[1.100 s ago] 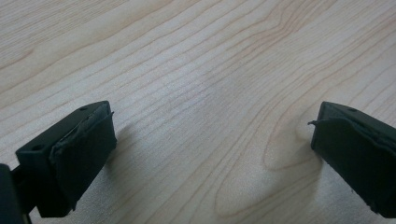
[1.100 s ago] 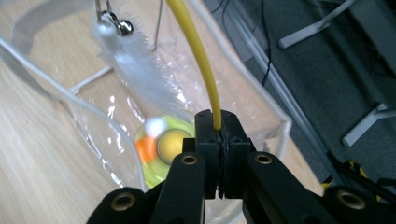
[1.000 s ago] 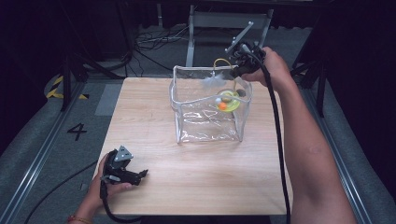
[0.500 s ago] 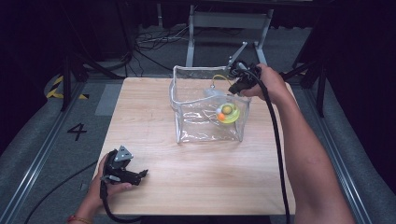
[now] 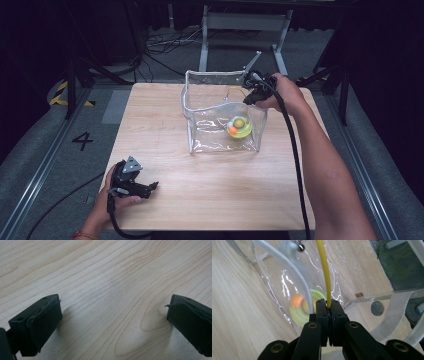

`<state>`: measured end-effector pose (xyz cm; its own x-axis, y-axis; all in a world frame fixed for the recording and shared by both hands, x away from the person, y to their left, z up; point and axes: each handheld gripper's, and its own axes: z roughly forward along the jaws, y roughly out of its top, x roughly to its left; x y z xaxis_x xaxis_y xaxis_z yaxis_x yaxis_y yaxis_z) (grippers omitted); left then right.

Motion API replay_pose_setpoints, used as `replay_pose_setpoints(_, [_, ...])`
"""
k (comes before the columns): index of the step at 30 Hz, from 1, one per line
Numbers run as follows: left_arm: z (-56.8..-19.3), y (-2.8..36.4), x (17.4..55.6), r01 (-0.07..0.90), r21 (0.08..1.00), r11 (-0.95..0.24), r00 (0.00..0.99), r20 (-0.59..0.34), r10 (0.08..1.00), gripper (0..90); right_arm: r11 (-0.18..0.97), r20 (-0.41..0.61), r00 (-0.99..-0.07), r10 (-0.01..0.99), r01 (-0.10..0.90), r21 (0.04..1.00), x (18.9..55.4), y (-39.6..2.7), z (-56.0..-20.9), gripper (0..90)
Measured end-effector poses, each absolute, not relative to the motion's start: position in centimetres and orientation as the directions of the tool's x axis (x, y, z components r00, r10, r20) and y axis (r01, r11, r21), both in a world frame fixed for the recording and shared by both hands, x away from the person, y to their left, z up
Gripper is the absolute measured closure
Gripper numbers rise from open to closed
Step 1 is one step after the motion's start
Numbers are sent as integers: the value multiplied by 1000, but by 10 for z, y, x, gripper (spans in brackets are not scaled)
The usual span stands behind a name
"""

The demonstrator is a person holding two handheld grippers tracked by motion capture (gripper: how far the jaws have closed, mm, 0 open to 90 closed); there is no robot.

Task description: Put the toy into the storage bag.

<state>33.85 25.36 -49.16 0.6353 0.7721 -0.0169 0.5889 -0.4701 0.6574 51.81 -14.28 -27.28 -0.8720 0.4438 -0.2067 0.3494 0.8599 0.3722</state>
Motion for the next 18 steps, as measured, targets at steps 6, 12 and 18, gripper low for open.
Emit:
replay_pose_setpoints(6, [-492,254,339,589,658,-470,635,-16,773,3,842,-205,-863,461,353,408,516,-148,-264,896])
replay_pose_setpoints(12, [-492,254,338,589,658,-470,635,-16,773,3,836,-209,-859,468,354,419,515,-151,-263,888])
replay_pose_setpoints(18, [-492,254,338,589,658,-470,634,-16,773,3,827,-210,-855,474,351,439,512,-153,-262,866])
